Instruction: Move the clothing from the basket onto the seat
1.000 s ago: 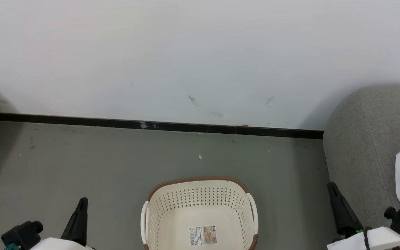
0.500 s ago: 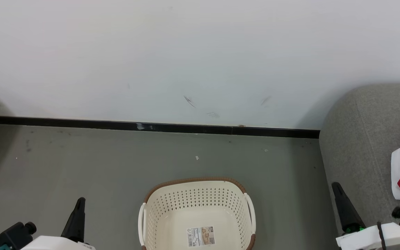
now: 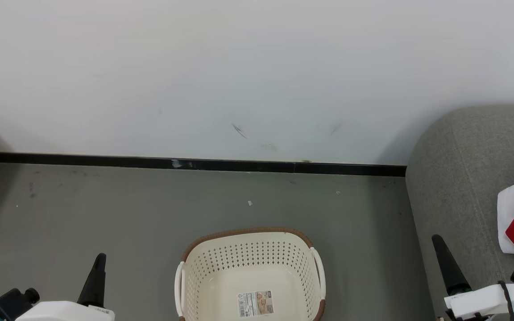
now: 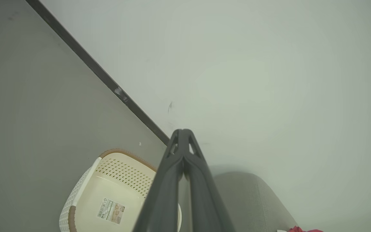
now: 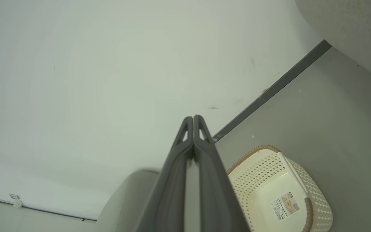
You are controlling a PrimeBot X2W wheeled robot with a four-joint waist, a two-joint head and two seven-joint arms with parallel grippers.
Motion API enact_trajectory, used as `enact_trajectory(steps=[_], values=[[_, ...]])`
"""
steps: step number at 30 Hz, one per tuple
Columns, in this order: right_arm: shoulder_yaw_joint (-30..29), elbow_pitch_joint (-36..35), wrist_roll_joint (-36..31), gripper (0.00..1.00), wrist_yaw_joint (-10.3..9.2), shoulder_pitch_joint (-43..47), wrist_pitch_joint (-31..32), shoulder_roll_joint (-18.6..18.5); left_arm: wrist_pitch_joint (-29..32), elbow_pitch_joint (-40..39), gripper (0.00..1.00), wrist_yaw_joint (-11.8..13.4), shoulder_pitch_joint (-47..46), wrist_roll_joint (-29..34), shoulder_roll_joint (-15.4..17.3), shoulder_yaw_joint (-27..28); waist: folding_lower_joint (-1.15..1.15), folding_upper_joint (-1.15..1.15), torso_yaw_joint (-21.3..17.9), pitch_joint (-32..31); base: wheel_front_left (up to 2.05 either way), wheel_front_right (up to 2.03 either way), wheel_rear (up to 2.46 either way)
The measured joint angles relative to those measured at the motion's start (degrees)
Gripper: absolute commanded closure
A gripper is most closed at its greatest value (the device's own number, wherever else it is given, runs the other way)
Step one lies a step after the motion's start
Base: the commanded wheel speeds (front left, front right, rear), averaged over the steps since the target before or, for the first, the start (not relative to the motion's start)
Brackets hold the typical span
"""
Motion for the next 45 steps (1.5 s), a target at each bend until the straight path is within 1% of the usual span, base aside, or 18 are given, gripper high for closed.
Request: enact_trajectory(steps=[3, 14, 28, 32, 42, 45], values=[[-0.09, 0.53, 2.7, 1.0, 0.0, -0.83, 0.46, -0.16, 0.82, 0.16, 1.0, -0.52, -0.36, -1.72, -0.3, 0.59, -0.05, 0.0, -0.15, 0.07, 0.0, 0.0, 0.0], [-0.33, 2.42, 12.07, 1.0, 0.0, -2.31, 2.24, -0.67, 2.98, 0.74, 1.0, -1.47, -0.8, -7.65, -1.85, 3.01, -0.09, 0.0, -0.73, 0.22, 0.0, 0.0, 0.0], [-0.58, 4.59, 24.36, 1.0, 0.0, -4.63, 4.36, -1.52, 5.55, 1.53, 1.0, -2.78, -1.91, -15.21, -3.68, 6.02, -0.1, 0.0, -1.46, 0.26, 0.0, 0.0, 0.0], [-0.62, 5.31, 26.72, 1.0, 0.0, -4.66, 4.86, -1.64, 6.04, 1.68, 1.0, -3.04, -1.92, -16.94, -4.04, 6.67, -0.1, 0.0, -1.61, 0.27, 0.0, 0.0, 0.0], [-0.74, 6.76, 35.49, 1.0, 0.01, -6.14, 6.15, -2.26, 8.01, 2.33, 1.0, -4.47, -2.23, -22.26, -5.43, 8.82, -0.11, 0.0, -2.12, 0.28, 0.0, 0.0, 0.0], [-0.78, 7.36, 37.32, 1.0, 0.01, -6.42, 6.17, -2.38, 8.06, 2.43, 1.0, -4.49, -2.76, -23.5, -5.68, 9.27, -0.11, 0.0, -2.19, 0.29, 0.0, 0.0, 0.0]])
